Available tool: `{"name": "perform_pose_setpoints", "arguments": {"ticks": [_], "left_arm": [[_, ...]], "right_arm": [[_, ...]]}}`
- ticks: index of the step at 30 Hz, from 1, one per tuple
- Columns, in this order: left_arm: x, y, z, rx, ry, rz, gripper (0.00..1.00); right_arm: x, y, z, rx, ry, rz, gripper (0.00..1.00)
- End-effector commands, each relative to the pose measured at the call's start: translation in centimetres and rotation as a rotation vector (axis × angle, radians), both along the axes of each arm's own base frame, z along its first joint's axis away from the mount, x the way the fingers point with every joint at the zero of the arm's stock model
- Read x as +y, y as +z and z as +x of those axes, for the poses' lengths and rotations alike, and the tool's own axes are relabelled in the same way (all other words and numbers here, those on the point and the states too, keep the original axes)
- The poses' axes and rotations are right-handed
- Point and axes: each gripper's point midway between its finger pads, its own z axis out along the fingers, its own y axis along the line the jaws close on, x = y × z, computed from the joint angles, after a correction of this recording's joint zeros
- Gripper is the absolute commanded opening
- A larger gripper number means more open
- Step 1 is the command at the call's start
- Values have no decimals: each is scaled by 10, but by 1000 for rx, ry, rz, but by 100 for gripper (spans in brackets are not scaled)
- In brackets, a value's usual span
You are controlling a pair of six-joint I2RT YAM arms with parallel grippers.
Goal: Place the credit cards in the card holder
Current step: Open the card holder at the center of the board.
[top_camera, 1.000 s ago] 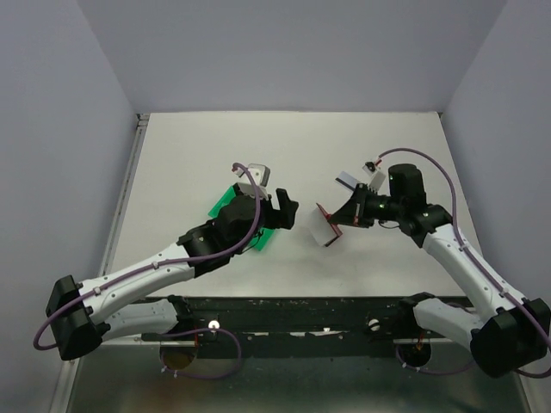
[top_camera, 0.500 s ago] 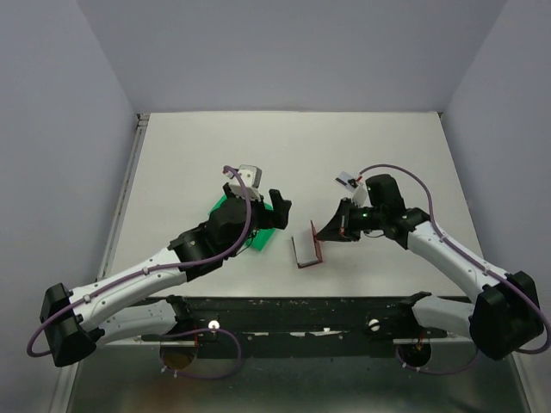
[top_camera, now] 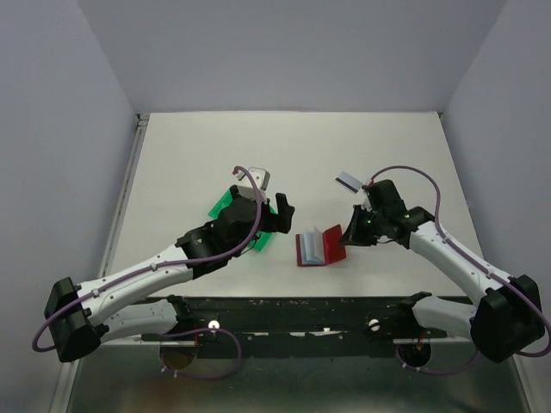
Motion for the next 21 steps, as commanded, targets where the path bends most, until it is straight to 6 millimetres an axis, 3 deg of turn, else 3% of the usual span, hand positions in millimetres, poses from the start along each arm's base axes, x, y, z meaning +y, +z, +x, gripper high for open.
{"name": "perform_pose_setpoints", "arguments": {"ticks": [1,9,14,21], "left_arm": [[-12,3,-4,8,-60,-14,96],[-36,-26,-8,108,-117,-36,89],[-57,-48,-18,169,-191,-95,75],[-57,-94,-17,296,-118,-47,67]], "right_arm": [[-36,-19,0,15,-33,-222,0],[-41,-32,0,34,-29,-262,0],[-43,-42,-2,48,-25,-271,0],[-44,-49,-3,60,-27,-278,0]]}}
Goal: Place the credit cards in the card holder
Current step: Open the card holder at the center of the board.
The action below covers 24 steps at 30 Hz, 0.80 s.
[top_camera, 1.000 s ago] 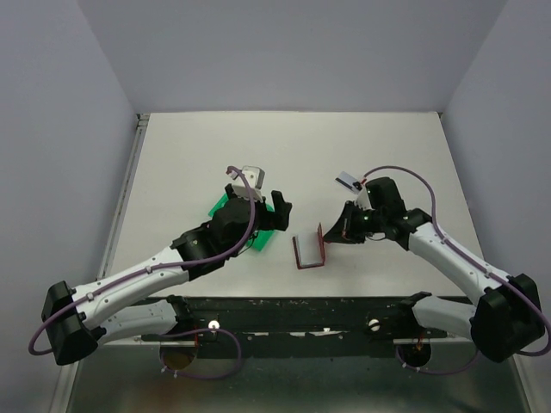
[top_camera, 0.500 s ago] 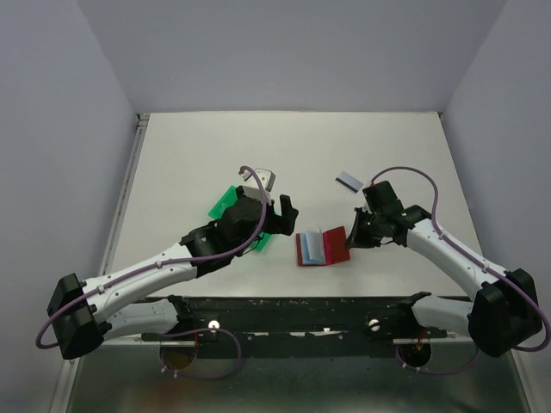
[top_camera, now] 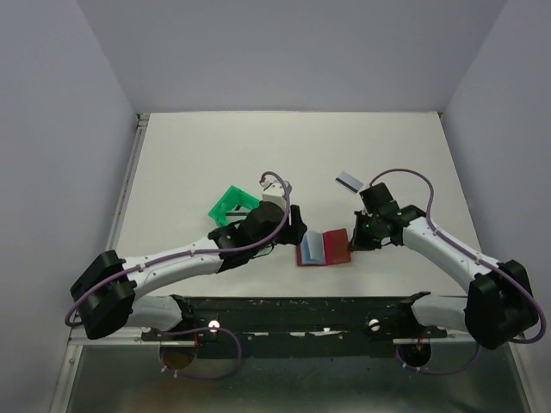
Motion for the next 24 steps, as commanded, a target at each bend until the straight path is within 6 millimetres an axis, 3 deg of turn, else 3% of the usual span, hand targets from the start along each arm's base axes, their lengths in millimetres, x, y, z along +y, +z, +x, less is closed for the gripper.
{"name": "perform_pose_setpoints", "arguments": {"ticks": [1,13,24], "left_arm": [[-4,-22,-4,89,32,-12,66],[4,-83,-17,261,111,100,64],[-4,-115,-27,351,115,52,65]], "right_arm": [[-6,-8,1,1,1,-40,0],[-5,-12,2,8,4,-43,0],[-8,-25,3,36,10,-78,0]]}}
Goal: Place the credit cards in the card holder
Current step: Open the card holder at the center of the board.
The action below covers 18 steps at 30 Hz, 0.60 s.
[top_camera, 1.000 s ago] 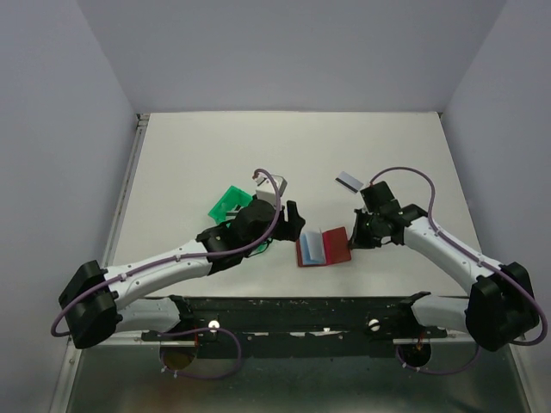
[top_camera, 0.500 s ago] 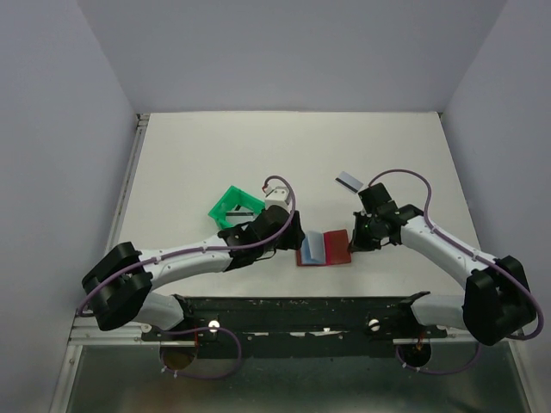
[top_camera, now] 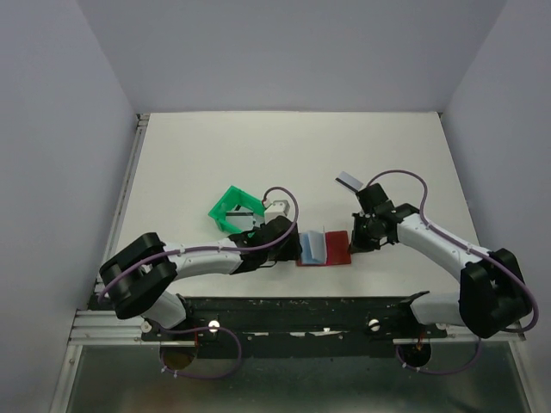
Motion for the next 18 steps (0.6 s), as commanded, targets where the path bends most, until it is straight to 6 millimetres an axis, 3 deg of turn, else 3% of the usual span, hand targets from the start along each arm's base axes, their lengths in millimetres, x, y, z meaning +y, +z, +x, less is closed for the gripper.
{"name": "perform_pose_setpoints", "arguments": {"ticks": [1,18], "left_arm": [[-9,-10,-4,42,7,-36,65],[-18,-26,-8,65,-5,-83,59]], "right_arm": [[-5,-11,4,1,6,-42,0],[-2,-29,3,48,19,-48,1]]}}
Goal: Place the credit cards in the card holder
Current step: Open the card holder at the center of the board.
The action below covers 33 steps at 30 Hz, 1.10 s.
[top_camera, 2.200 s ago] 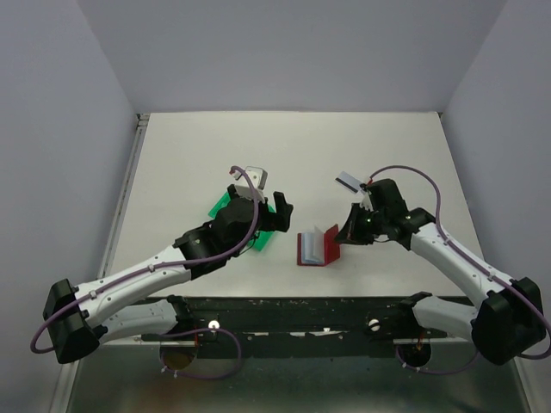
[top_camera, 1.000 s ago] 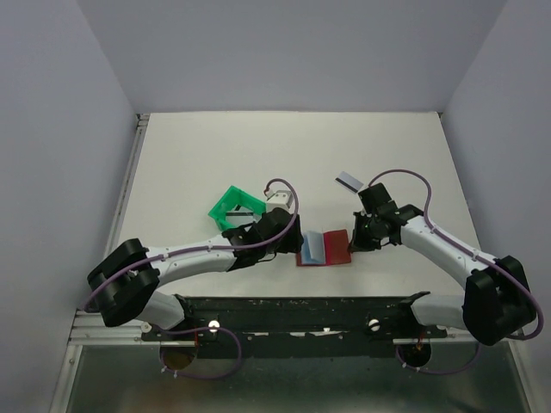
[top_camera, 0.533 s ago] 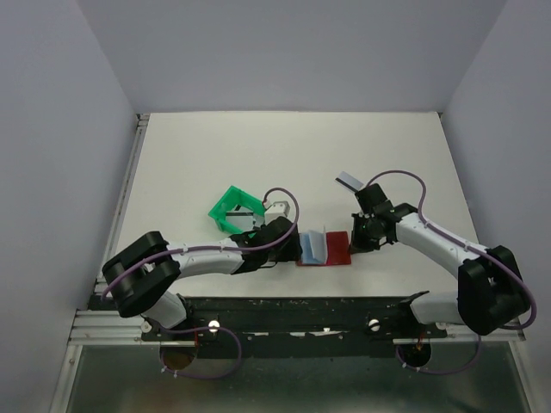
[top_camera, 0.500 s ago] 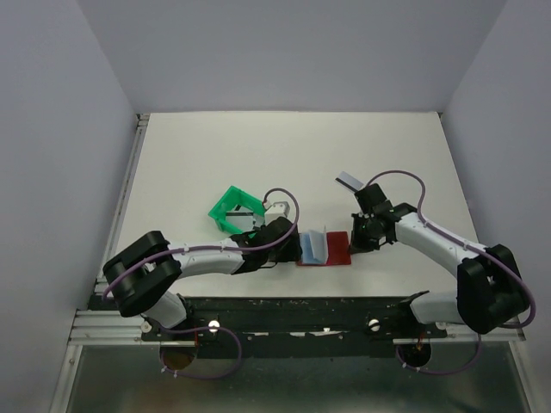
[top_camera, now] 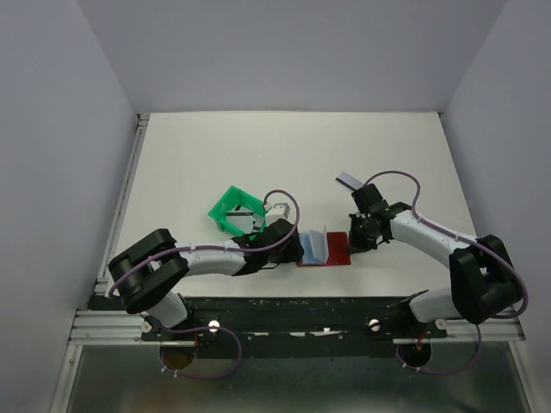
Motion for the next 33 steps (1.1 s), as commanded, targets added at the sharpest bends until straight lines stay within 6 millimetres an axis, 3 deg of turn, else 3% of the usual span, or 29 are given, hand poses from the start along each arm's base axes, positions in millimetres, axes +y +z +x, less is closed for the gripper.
{"name": "perform_pose_setpoints", "arguments": {"ticks": [1,15,25,28,30,33], "left_arm": [[-10,-7,-6,28,-22,-52,57],[-18,-10,-7,32,-38,-90,29],[-25,22,0,-40,-41,-162,16],[-27,31,3,-61,-45,-177,8],[-30,37,4,-70,-47,-187,5],[-32,41,5,-77,-54,-192,3]], "right_arm": [[-3,-8,-2,11,10,-22,1],[0,-7,-1,7,15,-3,2],[5,-6,-1,9,22,23,8],[7,-5,-1,7,23,34,16],[8,-3,-1,0,26,40,33],[7,6,2,-30,27,42,48]]}}
